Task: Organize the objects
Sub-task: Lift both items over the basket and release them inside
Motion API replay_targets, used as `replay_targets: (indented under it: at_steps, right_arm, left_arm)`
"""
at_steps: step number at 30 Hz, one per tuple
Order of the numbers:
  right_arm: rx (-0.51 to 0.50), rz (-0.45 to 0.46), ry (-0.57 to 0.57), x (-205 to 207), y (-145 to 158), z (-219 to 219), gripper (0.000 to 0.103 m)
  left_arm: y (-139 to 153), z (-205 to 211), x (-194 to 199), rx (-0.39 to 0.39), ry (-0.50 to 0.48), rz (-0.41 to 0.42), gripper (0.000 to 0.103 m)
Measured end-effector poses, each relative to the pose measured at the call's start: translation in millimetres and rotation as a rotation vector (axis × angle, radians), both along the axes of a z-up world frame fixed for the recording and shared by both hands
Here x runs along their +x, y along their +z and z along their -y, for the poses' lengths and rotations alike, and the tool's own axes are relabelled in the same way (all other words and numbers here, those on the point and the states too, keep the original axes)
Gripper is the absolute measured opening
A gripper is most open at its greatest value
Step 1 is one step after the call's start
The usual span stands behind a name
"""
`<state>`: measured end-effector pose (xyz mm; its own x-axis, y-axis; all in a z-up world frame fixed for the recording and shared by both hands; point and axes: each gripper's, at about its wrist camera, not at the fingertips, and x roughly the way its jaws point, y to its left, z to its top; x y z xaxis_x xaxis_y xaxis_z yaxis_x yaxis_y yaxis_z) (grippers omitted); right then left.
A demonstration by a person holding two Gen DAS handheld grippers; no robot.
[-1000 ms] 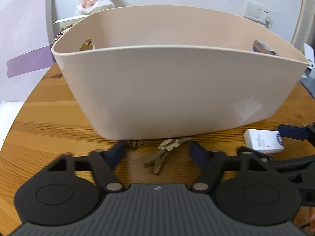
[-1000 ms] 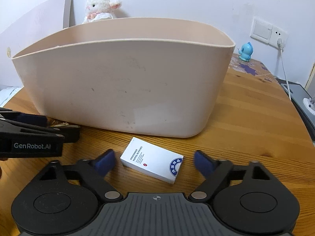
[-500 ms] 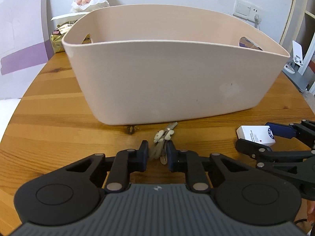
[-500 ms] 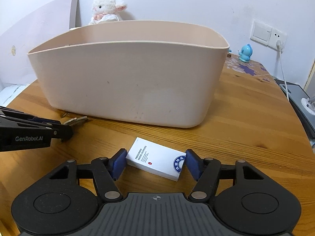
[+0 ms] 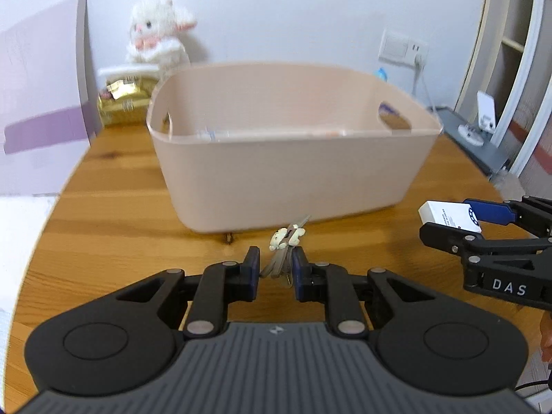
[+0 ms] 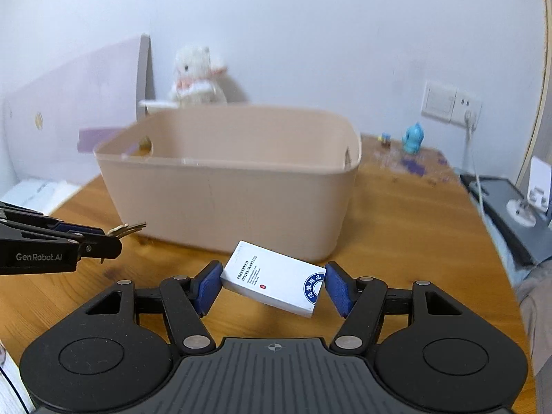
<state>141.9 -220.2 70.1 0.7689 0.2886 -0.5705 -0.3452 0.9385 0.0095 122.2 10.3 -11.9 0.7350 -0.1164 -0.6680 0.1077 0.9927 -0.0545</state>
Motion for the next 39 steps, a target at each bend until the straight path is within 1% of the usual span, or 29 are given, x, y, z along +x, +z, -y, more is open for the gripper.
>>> replay_targets:
  at_steps: [4,9,13,17,19,22,27,31,35,36,37,39]
  right_arm:
    - [0.025,0.067,0.001,-3.5,25.0,1.8,0.062]
    - [0.051,0.136,-0.004,7.3,51.8,1.5,0.062]
    - [0.042,0.172,-0.011,24.8,63.5,-2.1,0.062]
    - [0.05,0.185,-0.028,49.6,69.2,-4.9,0.062]
    - [0.055,0.175,-0.035,63.1,68.6,-7.1,0.062]
    - [0.041,0.166,-0.053,83.3,63.0,-11.0,0.062]
    - [0.009,0.129,-0.065,109.6,46.5,-22.0,0.062]
    - [-0.034,0.086,-0.054,123.5,30.6,-34.1,0.062]
    - [-0.051,0.026,-0.042,134.5,15.6,-40.5,0.063]
    - [-0.052,0.015,-0.042,135.4,12.4,-40.5,0.064]
    - [-0.055,0.002,-0.043,136.3,9.5,-40.3,0.069]
    - [-0.049,-0.003,-0.046,134.9,6.9,-38.3,0.072]
  left_arm:
    - [25.9,-3.0,-8.5,-0.005,0.007,0.068,0.021]
    - [57.2,-2.4,-8.7,0.001,0.002,0.151,0.021]
    - [74.1,0.1,8.5,0.021,0.01,0.19,0.021]
    - [79.7,3.4,37.1,0.037,0.018,0.2,0.021]
    - [76.7,4.1,55.5,0.04,0.033,0.191,0.021]
    - [66.3,3.1,84.3,0.042,0.061,0.145,0.021]
    - [37.0,5.0,119.8,0.107,0.098,0.068,0.021]
    - [17.2,2.0,132.9,0.111,0.103,0.007,0.022]
    - [5.9,-0.2,139.2,0.117,0.102,-0.037,0.022]
    - [4.4,-0.3,139.5,0.119,0.098,-0.045,0.022]
    - [3.5,-0.5,139.9,0.12,0.091,-0.052,0.022]
    - [4.6,-0.1,138.1,0.125,0.087,-0.049,0.023]
